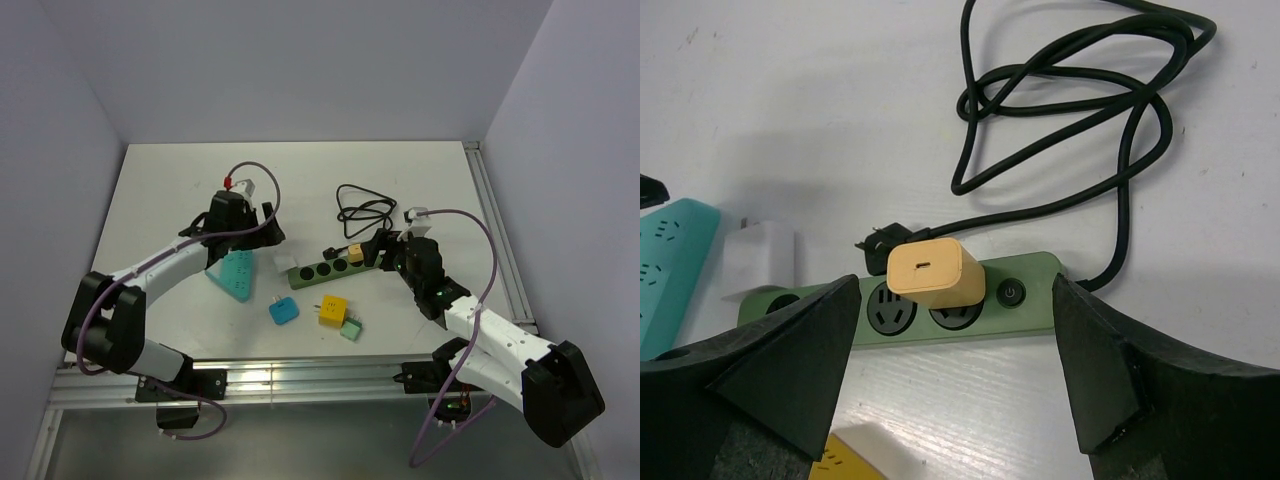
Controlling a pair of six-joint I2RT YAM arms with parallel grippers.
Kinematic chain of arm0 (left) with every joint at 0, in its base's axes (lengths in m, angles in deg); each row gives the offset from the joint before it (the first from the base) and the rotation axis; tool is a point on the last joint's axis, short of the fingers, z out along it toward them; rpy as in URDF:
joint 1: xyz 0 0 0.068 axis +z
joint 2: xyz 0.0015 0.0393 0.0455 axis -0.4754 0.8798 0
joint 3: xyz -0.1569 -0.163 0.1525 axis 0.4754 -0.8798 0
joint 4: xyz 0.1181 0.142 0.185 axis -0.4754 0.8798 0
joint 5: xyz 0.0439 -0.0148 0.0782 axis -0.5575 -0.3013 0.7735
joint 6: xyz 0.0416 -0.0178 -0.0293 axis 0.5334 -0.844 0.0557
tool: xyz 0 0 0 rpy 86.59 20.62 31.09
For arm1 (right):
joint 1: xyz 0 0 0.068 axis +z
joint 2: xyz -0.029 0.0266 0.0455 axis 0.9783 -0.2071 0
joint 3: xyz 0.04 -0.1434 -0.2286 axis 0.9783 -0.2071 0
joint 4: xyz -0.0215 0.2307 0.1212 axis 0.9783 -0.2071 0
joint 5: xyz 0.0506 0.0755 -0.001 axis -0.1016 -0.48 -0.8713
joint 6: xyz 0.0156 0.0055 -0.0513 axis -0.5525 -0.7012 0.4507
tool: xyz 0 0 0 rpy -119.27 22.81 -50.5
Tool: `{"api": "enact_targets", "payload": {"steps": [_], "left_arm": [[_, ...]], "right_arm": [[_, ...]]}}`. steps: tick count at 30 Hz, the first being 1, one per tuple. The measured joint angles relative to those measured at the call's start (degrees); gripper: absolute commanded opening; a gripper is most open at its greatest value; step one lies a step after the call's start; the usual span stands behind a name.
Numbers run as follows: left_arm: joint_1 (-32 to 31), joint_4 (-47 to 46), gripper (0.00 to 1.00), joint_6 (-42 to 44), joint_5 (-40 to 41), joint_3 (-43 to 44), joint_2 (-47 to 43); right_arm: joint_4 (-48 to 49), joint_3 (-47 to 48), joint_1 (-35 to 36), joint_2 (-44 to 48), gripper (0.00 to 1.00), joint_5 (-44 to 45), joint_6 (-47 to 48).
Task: Insert the plug
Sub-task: Pick up the plug from the center of the board.
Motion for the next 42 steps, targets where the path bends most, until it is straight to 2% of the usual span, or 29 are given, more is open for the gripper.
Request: {"api": "enact_targets", "payload": {"steps": [8,14,20,35,38,41,42], "left_arm": [[-8.26,1.60,0.99,-7.76,6.97,-0.04,0.31],[-10.64,7.48,1.00,-17.97,17.27,0.61,1.90],[-12.00,15.67,0.99,-25.53,23.50,8.33,8.33],[-13.14,17.90,1.00,-28.61,24.11,12.24,16.55],[-12.94,17.53,0.97,-28.57,22.97,12.70,17.88],[-12.44,16.13,0.86,-28.20,21.68,13.20,18.99],[-12.26,15.54,0.79,-28.17,21.18,13.22,19.04]], "right_arm": [[0.00,0.00,0.00,-0.02,0.84,-0.39,0.02],[0.00,0.00,0.00,0.09,0.84,-0.63,-0.17],[-0.02,0.00,0.00,0.11,0.84,-0.81,-0.24],[-0.02,-0.02,0.00,0.22,0.83,-1.01,-0.37],[-0.02,-0.11,0.00,0.31,0.83,-1.03,-0.37],[-0.04,-0.15,0.00,0.33,0.82,-1.01,-0.37],[-0.02,-0.15,0.00,0.35,0.82,-1.03,-0.37]]}}
